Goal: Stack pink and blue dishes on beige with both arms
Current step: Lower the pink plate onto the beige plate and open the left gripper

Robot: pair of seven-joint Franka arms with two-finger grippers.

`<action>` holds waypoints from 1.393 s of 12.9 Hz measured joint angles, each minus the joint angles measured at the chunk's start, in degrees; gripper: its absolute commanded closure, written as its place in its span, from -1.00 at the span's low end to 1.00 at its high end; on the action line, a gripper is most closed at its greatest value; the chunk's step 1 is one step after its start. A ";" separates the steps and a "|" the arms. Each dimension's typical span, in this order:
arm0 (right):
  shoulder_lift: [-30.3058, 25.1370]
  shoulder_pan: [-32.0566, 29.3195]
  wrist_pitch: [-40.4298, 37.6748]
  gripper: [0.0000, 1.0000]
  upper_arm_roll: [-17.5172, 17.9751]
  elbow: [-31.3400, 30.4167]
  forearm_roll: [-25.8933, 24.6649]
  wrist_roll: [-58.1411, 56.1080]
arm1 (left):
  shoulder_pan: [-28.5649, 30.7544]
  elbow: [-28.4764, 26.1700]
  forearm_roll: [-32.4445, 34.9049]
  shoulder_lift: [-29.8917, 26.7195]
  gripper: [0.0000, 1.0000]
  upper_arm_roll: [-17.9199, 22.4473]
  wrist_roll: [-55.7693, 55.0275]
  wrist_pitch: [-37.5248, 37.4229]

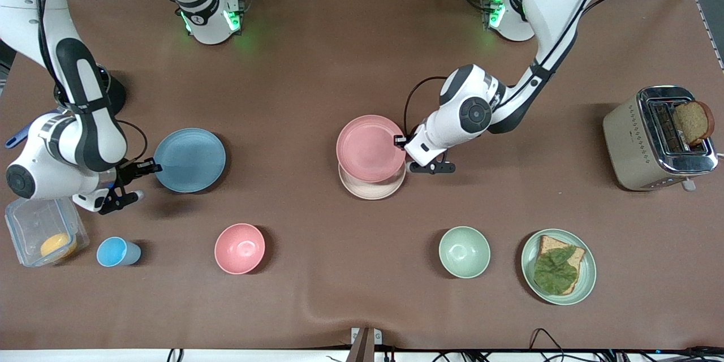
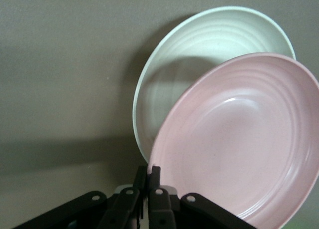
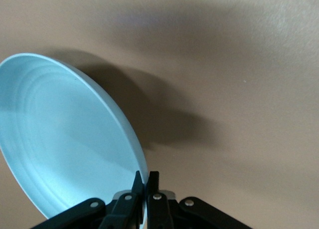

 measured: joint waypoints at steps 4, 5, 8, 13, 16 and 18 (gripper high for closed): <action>0.01 1.24 -4.82 1.00 0.01 3.71 0.04 3.81 | 0.36 1.33 4.59 1.82 1.00 0.66 0.01 0.00; 0.01 1.49 -5.53 1.00 0.01 4.36 0.04 4.29 | 0.37 1.54 4.85 2.23 1.00 1.00 0.01 0.00; 0.01 1.74 -6.16 1.00 0.00 5.34 0.06 4.88 | 0.33 2.41 4.92 3.30 1.00 1.23 0.01 0.01; 0.24 2.14 -9.27 1.00 0.01 7.48 1.62 6.75 | 0.04 4.75 4.92 4.90 1.00 1.23 -0.01 0.01; 0.44 2.37 -10.22 1.00 0.01 8.39 1.91 7.89 | -0.52 5.80 4.92 5.92 1.00 1.22 -0.05 0.01; 0.56 2.62 -10.78 1.00 0.01 8.87 2.05 8.30 | -0.99 6.79 4.92 6.91 1.00 1.23 -0.06 0.01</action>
